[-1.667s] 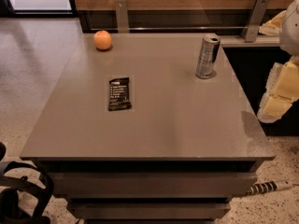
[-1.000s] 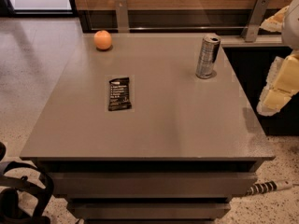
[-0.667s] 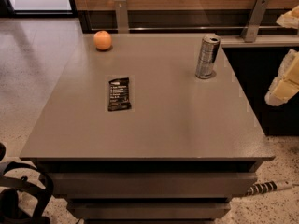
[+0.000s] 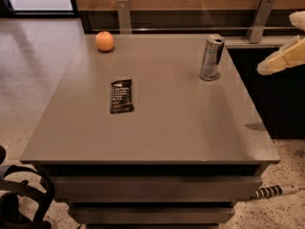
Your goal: Move redbull can near orange
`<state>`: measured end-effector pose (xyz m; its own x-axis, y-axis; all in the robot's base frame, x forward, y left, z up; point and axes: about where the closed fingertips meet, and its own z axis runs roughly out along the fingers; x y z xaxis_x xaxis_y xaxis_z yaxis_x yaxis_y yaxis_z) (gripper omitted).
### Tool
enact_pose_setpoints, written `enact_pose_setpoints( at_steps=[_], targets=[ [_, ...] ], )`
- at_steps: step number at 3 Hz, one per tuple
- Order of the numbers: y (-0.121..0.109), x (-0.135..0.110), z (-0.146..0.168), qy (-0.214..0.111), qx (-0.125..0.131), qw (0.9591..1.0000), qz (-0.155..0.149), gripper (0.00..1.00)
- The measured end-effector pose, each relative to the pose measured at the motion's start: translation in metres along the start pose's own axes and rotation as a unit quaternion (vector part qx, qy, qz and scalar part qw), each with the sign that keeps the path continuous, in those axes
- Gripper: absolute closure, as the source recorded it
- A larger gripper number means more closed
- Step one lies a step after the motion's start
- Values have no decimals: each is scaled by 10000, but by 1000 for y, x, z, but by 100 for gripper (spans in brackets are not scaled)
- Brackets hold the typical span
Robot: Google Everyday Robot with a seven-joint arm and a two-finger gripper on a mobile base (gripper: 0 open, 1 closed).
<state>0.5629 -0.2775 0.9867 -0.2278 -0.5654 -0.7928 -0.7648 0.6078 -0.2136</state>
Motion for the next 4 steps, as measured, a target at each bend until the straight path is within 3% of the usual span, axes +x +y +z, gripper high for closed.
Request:
enact_pose_setpoints(
  at_steps=[1,2,3,4],
  targets=[
    [-10,-3,26,-523,-46,9984,215,0],
    [-9,0,49,-870,146,9952,420,0],
    [-12,-3,46,-858,159,9954,386,0],
    [-17,-8,68,-1088,-4,9929,471,0]
  ],
)
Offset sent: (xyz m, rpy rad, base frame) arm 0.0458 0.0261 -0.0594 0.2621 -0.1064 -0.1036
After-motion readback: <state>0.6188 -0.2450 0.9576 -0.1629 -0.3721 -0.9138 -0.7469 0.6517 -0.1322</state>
